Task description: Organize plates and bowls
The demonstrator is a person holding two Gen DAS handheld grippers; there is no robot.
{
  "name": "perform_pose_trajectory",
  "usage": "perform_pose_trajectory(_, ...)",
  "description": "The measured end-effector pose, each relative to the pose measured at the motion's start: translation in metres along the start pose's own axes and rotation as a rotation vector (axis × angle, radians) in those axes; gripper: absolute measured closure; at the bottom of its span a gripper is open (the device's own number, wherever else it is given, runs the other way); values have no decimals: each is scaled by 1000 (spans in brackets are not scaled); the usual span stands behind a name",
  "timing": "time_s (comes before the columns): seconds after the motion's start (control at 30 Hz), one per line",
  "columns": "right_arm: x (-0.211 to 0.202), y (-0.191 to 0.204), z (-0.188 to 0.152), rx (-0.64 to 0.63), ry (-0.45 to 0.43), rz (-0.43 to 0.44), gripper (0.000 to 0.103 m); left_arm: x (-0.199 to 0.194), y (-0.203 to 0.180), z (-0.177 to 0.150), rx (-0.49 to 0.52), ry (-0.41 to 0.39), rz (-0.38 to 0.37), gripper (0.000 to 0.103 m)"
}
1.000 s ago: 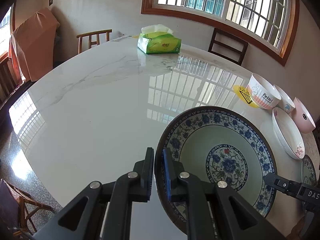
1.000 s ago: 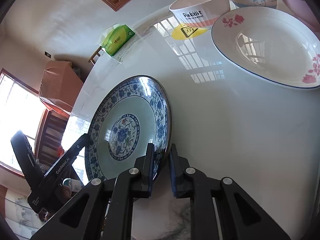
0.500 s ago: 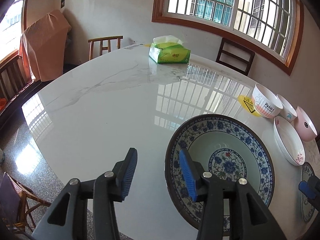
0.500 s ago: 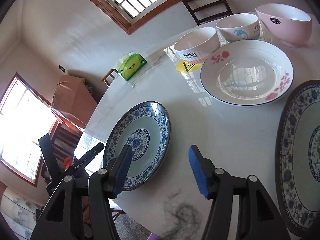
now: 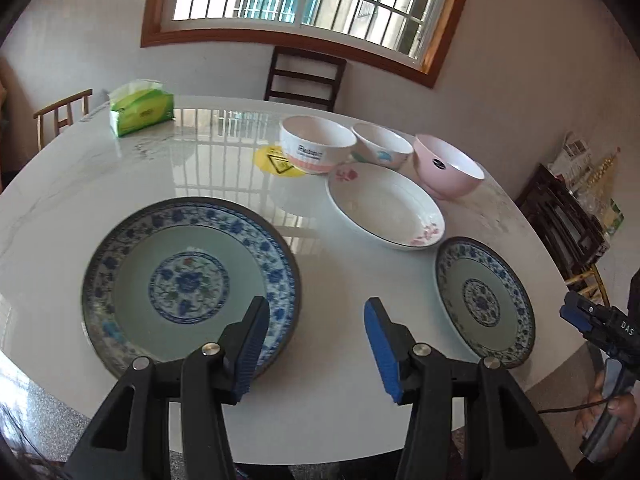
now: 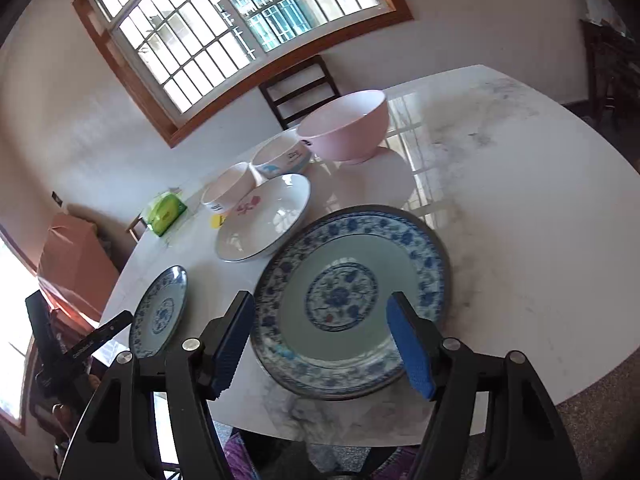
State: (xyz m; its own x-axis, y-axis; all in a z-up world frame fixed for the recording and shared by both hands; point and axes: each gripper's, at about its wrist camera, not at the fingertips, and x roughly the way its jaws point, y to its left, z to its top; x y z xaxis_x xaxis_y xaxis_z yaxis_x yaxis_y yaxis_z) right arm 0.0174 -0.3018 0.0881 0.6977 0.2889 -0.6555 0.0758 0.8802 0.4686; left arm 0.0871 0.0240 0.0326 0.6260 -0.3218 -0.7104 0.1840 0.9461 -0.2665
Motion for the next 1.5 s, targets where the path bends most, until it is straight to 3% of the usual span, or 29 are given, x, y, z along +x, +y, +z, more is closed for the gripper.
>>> perform_pose_trajectory(0.13,-3,-49,1,93,13,-4,42,35,-48,3,38,83,-86,53)
perform_pose_trajectory(0.3,15,-77,0,133,63,13,52,82,-72,12,-49,222,-188,53)
perform_pose_trajectory(0.5,43,-104,9,210,139,107,57,109,-86,15,-84,273,-156,53)
perform_pose_trajectory(0.63,54,-110,16,224,172,144,57,122,-80,10,-148,318,-186,54)
perform_pose_trajectory(0.8,63,-112,23,221,200,167,58,125,-83,9,-139,323,-168,66)
perform_pose_trajectory(0.87,66,-113,24,223,214,177,63,127,-88,8,-116,342,-165,85)
perform_pose_trajectory(0.97,71,-109,26,203,233,182,78,123,-89,5,-105,341,-160,85)
perform_pose_trajectory(1.07,74,-108,25,193,241,166,87,119,-89,4,-96,333,-149,85)
perform_pose_trajectory(1.5,75,-108,11,227,259,230,90,89,-96,7,-37,225,-106,85)
